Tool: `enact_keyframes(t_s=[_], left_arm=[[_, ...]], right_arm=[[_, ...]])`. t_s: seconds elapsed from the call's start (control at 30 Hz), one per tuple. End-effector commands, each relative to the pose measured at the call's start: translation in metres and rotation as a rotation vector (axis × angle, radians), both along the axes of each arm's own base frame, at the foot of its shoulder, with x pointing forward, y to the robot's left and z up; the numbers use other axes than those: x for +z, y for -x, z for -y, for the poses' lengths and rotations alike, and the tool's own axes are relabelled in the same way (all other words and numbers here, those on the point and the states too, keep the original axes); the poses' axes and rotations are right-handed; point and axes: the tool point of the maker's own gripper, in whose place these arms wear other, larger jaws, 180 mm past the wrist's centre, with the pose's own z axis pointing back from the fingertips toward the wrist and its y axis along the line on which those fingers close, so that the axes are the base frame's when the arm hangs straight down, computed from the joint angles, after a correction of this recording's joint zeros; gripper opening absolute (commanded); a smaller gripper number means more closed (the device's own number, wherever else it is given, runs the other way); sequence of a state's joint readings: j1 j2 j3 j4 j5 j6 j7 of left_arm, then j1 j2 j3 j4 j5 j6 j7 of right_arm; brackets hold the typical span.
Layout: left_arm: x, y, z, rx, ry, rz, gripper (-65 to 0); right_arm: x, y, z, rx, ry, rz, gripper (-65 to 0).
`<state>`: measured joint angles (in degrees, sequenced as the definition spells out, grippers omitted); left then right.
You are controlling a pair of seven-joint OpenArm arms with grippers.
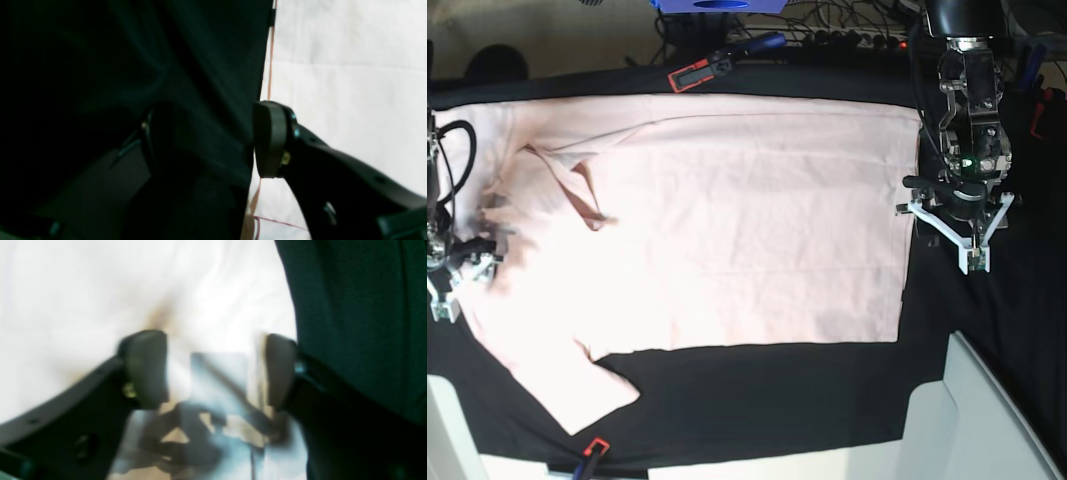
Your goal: Fold the T-shirt properly
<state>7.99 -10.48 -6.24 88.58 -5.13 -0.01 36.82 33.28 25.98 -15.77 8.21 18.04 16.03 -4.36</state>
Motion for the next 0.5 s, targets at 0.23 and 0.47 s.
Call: enact_keyframes(t_s=[0.23,0.47], left_arm=[[0.014,-0.009,-0.006,0.002,-0.021,0.047,-27.4],[0.002,-0.022,-0.009,0.024,0.003,0.024,-27.0]], right_arm=[[0.007,-0.002,0.010,-0.027,-0.002,0.021,-63.4],[0.003,0.003,0.010,-0.027,-0.001,0.012,-64.9]])
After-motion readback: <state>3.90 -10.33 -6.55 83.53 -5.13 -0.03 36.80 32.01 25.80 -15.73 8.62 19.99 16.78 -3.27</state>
